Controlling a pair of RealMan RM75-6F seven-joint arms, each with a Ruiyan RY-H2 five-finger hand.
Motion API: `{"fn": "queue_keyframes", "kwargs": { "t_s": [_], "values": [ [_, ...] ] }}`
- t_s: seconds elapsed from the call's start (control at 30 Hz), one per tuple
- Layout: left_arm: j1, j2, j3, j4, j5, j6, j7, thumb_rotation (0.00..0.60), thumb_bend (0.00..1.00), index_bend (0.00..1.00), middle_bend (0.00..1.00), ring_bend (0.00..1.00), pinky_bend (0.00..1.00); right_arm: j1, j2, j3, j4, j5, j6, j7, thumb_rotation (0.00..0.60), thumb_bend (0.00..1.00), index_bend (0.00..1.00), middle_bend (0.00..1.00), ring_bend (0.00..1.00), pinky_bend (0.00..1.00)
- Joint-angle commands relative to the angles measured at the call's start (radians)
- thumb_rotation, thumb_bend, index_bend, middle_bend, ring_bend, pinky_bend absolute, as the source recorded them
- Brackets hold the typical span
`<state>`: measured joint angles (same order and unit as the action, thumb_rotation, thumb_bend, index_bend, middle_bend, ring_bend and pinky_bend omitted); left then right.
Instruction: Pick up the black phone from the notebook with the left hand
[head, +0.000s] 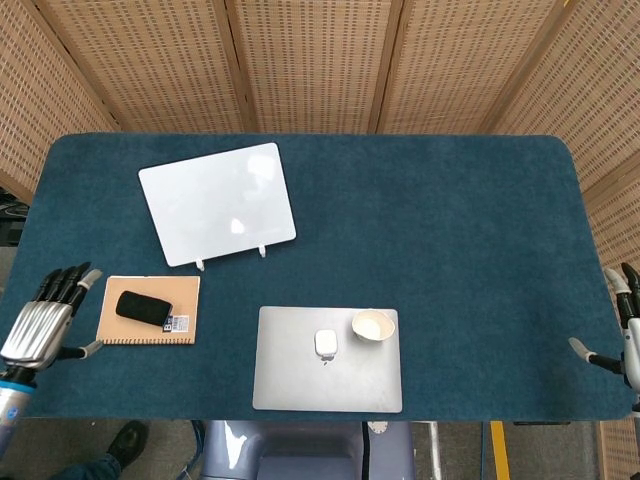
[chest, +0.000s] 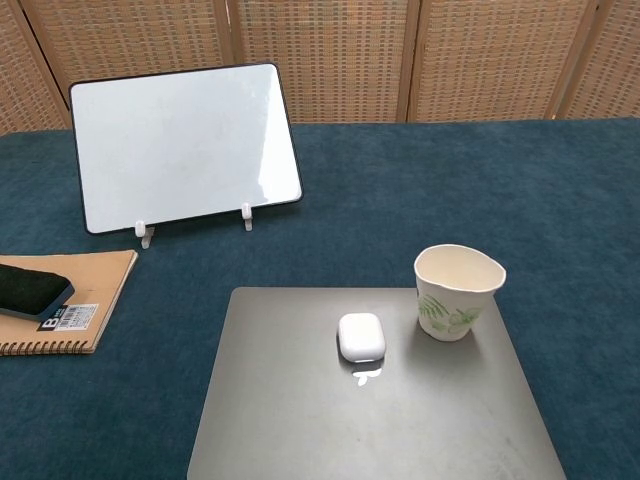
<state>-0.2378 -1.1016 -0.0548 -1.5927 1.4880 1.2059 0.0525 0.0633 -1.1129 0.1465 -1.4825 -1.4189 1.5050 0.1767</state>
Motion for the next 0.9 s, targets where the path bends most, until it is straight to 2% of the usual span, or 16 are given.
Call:
{"fn": "queue_keyframes", "kwargs": {
  "t_s": [0.03,0.17,0.37,0.77,0.9],
  "values": [
    [-0.112,-0.056,-0.016,0.125,0.019,-0.134,-0.067,0.6,0.0,0.09,0.04,0.04,0.1,0.003,-0.002,0.002,0.002,0.007,-0.006,-0.004,0.6,0.0,0.0,0.0,0.0,0.0],
    [-0.175,-0.119,-0.013,0.235,0.035,-0.209,-0.137,0.6,0.0,0.17,0.12,0.11,0.16,0.008,-0.006,0.006,0.005,0.019,-0.019,-0.015,0.6,0.0,0.0,0.0,0.0,0.0],
    [-0.221,-0.227,0.013,0.392,0.061,-0.243,-0.177,0.6,0.0,0.22,0.16,0.15,0.23,0.014,-0.013,0.007,0.005,0.029,-0.031,-0.032,0.6,0.0,0.0,0.0,0.0,0.0],
    [-0.239,-0.264,0.056,0.445,0.068,-0.253,-0.196,0.6,0.0,0.26,0.2,0.19,0.25,0.014,-0.012,0.011,0.006,0.037,-0.035,-0.024,0.6,0.0,0.0,0.0,0.0,0.0],
    [-0.243,-0.274,0.063,0.456,0.062,-0.255,-0.17,0.6,0.0,0.29,0.24,0.23,0.29,0.014,-0.01,0.009,0.004,0.035,-0.039,-0.02,0.6,0.0,0.0,0.0,0.0,0.0]
  ]
}}
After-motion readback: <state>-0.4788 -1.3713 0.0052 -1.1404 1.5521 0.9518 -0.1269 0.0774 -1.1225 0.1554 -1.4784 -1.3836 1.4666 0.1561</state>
